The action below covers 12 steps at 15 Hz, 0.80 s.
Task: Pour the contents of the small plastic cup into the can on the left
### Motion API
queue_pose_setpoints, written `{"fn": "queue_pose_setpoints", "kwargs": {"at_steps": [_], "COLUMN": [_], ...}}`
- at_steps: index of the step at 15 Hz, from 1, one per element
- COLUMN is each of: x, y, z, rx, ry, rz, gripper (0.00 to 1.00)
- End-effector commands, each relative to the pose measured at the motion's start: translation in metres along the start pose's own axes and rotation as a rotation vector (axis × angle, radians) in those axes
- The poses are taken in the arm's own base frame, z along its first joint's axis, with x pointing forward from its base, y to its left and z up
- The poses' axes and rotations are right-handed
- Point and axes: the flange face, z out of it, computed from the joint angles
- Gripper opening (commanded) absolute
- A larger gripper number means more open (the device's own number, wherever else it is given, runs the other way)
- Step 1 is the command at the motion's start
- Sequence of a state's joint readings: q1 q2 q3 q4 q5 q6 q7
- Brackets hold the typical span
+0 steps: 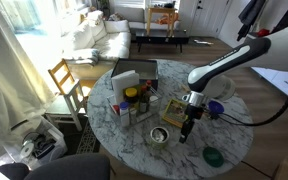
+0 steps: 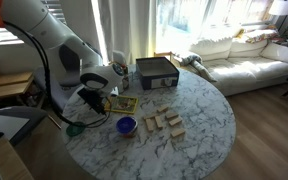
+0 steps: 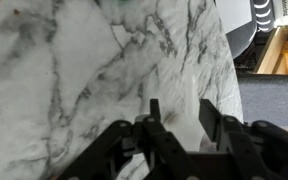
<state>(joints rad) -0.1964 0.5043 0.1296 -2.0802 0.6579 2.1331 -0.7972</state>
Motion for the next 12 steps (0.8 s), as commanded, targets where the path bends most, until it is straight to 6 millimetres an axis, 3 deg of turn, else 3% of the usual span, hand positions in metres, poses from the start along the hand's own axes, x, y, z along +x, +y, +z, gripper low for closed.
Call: {"fn": "queue_pose_setpoints", "kwargs": {"at_steps": [1, 2, 4, 6, 11, 12], "x": [0.001, 0.001, 0.001, 0.0, -0.002, -0.002], "y": [0.001, 0.001, 0.002, 0.002, 0.0, -0.002], "z": [0.001, 0.004, 0.009, 0.015, 0.021, 0.019], "rx": [0.016, 0.019, 0.033, 0.044, 0.081, 0.082], "ry": [0.011, 0.005, -0.002, -0.012, -0.035, -0.036], "rz": [-0.023, -0.029, -0.036, -0.045, -0.063, -0.065], "gripper": [0.77, 0.84, 0.47, 0.42, 0.02, 0.0]}}
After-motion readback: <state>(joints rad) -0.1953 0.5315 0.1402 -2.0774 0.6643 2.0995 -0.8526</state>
